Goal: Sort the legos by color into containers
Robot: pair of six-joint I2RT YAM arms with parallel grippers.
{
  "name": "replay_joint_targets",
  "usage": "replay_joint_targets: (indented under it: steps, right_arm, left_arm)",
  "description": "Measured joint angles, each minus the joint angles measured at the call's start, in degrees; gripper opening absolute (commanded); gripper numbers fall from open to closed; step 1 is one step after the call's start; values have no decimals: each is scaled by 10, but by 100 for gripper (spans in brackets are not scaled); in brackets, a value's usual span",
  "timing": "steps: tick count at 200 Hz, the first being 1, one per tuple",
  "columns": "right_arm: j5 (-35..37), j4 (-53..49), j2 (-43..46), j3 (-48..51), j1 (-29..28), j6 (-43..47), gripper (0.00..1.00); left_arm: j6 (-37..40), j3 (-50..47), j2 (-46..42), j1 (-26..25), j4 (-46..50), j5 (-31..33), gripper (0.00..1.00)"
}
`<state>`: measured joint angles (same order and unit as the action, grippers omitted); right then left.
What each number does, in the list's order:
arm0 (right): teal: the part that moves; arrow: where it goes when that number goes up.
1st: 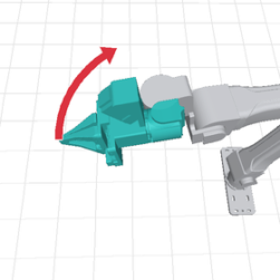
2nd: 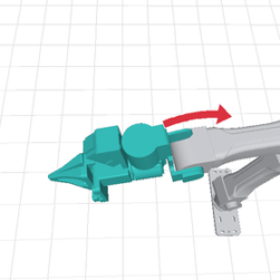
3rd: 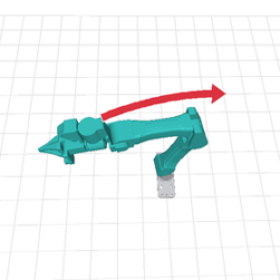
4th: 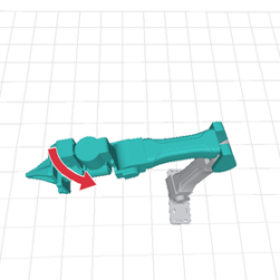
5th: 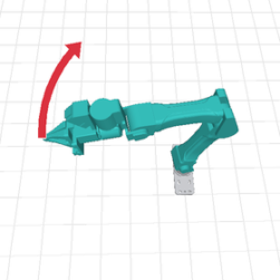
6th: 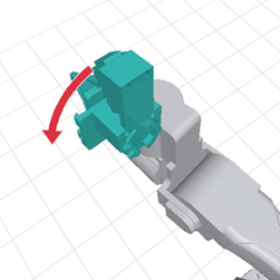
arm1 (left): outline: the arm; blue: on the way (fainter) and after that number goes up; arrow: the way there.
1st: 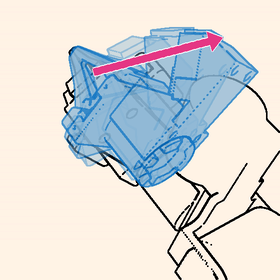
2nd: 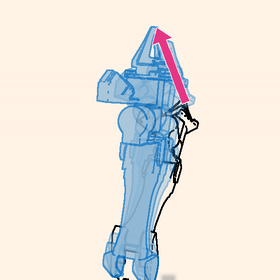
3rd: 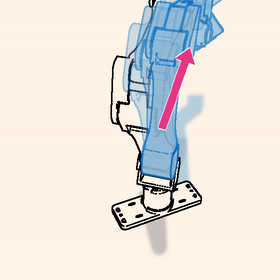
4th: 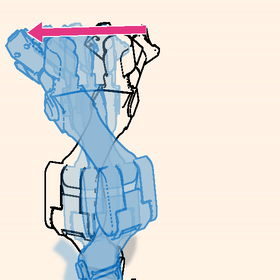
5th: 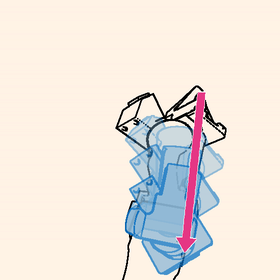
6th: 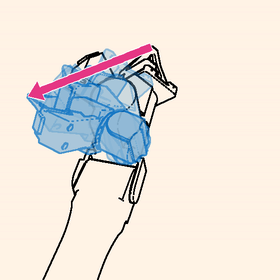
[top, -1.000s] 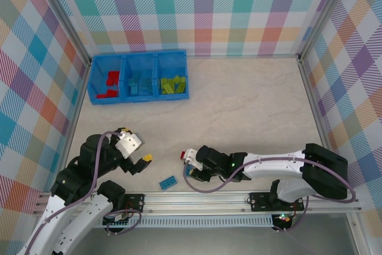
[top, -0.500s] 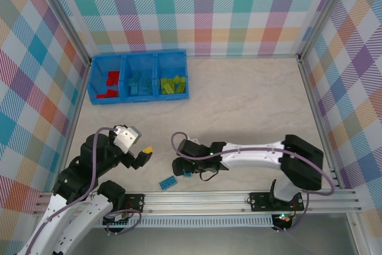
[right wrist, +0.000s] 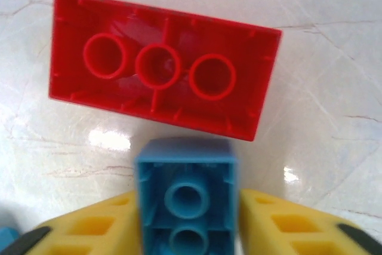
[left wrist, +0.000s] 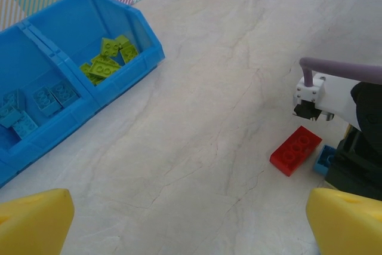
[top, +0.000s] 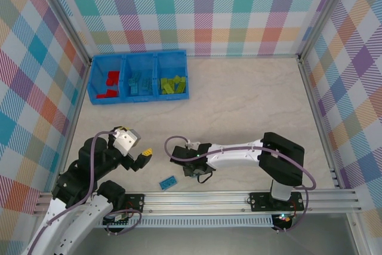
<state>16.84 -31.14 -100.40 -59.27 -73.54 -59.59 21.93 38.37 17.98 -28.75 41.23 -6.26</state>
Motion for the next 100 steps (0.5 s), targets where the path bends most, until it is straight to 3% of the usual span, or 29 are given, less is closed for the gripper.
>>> replay_joint_targets:
  steps: [42, 69, 100]
  right_arm:
    - [5, 15, 62, 47, 0, 24, 31]
    - [16, 25, 142, 39, 14, 106, 30]
    - [2, 92, 167, -40, 99, 239, 29]
  left_arm:
    - [52, -4, -14, 0, 19, -65, 100]
    - [100, -15, -44, 0, 22, -125, 100]
    - [122, -26, -74, 0, 12, -163, 100]
